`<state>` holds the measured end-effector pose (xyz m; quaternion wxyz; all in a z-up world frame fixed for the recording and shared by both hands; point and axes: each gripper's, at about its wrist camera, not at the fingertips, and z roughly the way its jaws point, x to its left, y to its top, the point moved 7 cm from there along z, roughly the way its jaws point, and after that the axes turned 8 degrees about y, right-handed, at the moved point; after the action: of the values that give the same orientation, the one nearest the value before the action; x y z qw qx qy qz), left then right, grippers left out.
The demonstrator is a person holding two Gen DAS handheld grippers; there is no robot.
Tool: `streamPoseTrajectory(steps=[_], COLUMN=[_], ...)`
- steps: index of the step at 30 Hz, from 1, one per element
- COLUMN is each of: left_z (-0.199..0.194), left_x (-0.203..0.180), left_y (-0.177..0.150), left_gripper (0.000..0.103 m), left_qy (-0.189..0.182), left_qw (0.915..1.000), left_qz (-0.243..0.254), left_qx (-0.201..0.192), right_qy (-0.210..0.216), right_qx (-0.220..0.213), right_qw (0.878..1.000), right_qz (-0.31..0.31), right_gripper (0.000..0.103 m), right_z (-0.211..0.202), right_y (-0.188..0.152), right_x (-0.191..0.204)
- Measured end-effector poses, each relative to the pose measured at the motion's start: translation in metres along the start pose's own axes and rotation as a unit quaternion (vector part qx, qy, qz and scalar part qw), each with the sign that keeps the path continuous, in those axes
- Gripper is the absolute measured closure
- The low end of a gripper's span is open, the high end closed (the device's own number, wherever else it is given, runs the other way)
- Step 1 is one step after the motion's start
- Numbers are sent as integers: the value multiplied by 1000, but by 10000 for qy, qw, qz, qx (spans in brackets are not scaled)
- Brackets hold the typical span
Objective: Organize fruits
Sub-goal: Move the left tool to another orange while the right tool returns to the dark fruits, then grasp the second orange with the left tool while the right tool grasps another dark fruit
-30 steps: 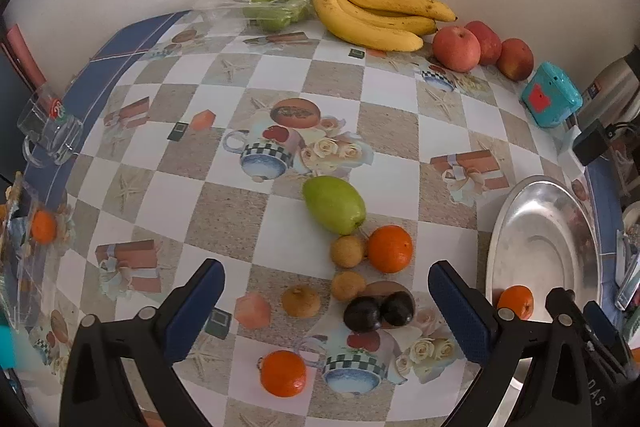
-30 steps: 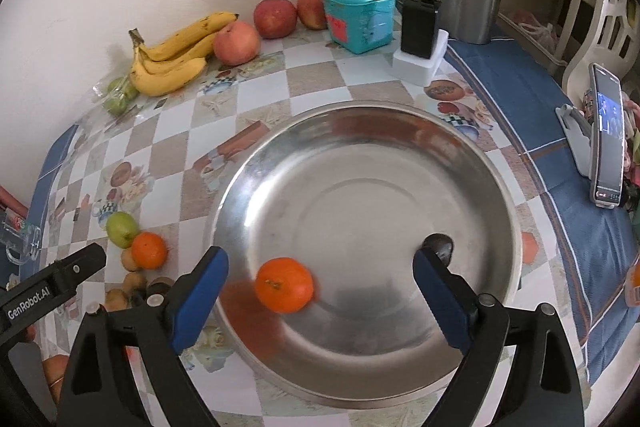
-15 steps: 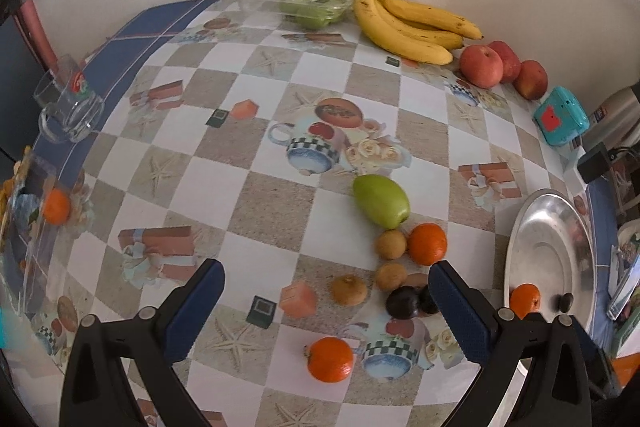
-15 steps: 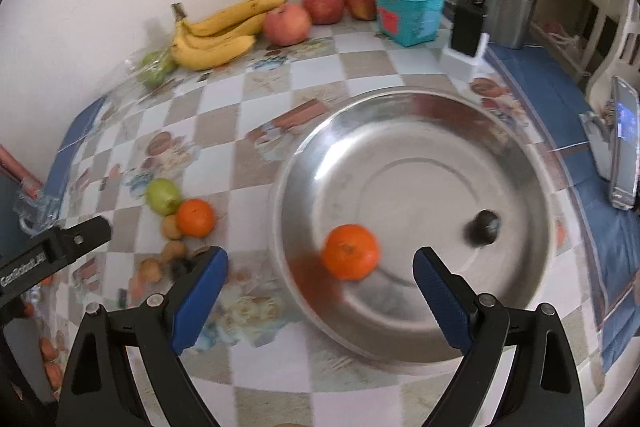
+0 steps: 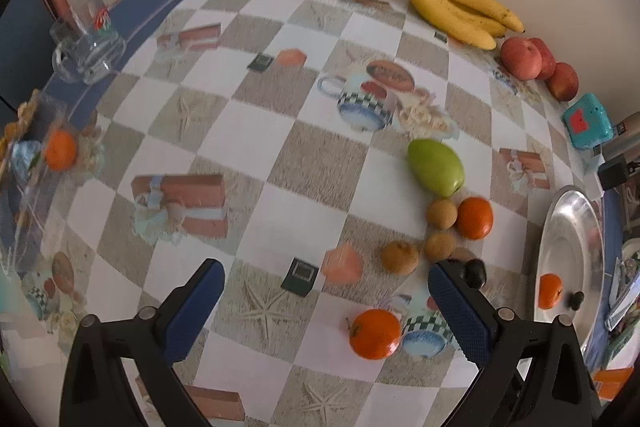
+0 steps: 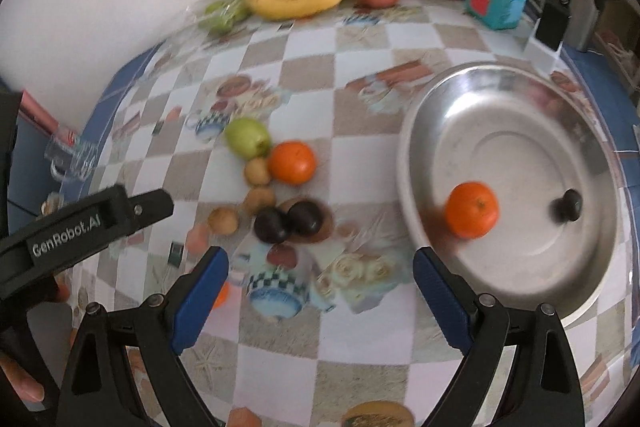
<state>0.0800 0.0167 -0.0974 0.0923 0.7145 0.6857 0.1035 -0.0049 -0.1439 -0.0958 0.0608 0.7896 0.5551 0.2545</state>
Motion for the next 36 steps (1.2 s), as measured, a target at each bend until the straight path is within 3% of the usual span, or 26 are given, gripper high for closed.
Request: streamPoseTrajectory(steps=[10,22,28,36], left_z=[18,27,33,30], left_x=[-1,-19,-25,-32], left_y=[-23,-44,-47,-46], left_gripper=[1,11,25,56], left_qy=[-206,-507,-545,-656], left_qw=[9989,9957,9946,9940], left_qz=[-63,15,47,80], left_qx=[409,769,886,871], right_qy=[-197,-335,-401,-404], right_qx=[185,232,250,254], right_qw=[9996,9991,9989,9988], right_qz=[121,125,50,55], right_gripper=[9,9,9,9], right_z=[6,5,6,6], right_y=[-18,-23,-22,-21], right_x=[-5,-14,-14,-14])
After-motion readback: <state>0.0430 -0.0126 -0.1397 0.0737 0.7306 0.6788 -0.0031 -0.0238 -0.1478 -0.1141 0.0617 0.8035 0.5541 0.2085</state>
